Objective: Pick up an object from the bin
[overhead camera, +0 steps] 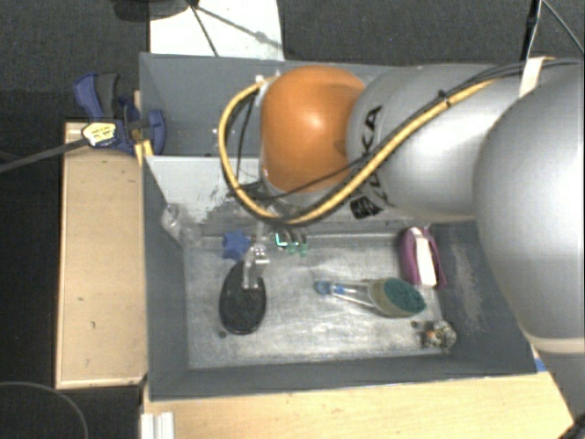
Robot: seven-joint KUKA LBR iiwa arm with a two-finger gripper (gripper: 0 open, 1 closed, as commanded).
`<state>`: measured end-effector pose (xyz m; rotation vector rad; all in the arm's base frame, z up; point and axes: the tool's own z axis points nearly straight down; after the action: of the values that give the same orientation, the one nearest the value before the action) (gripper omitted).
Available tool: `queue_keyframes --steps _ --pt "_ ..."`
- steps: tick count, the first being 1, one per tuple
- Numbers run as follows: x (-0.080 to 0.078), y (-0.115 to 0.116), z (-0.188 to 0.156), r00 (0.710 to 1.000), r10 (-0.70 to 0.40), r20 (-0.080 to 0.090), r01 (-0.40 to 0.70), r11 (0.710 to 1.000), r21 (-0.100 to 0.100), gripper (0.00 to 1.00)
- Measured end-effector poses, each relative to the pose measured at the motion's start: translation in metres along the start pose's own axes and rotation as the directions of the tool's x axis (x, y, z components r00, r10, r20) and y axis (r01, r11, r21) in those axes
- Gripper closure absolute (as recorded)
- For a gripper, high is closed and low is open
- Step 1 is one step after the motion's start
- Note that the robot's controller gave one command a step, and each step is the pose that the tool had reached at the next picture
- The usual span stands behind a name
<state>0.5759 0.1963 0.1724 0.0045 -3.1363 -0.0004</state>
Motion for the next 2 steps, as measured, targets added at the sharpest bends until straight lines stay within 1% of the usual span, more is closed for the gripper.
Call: queue_keyframes --steps 1,2 --pt "-0.001 -0.015 0.058 0.999 -0.042 0.023 0.042 0.999 -0.005 0.00" --pt "0.030 -0.011 0.057 0.944 -0.330 0.006 0.330 0.944 0.001 0.00"
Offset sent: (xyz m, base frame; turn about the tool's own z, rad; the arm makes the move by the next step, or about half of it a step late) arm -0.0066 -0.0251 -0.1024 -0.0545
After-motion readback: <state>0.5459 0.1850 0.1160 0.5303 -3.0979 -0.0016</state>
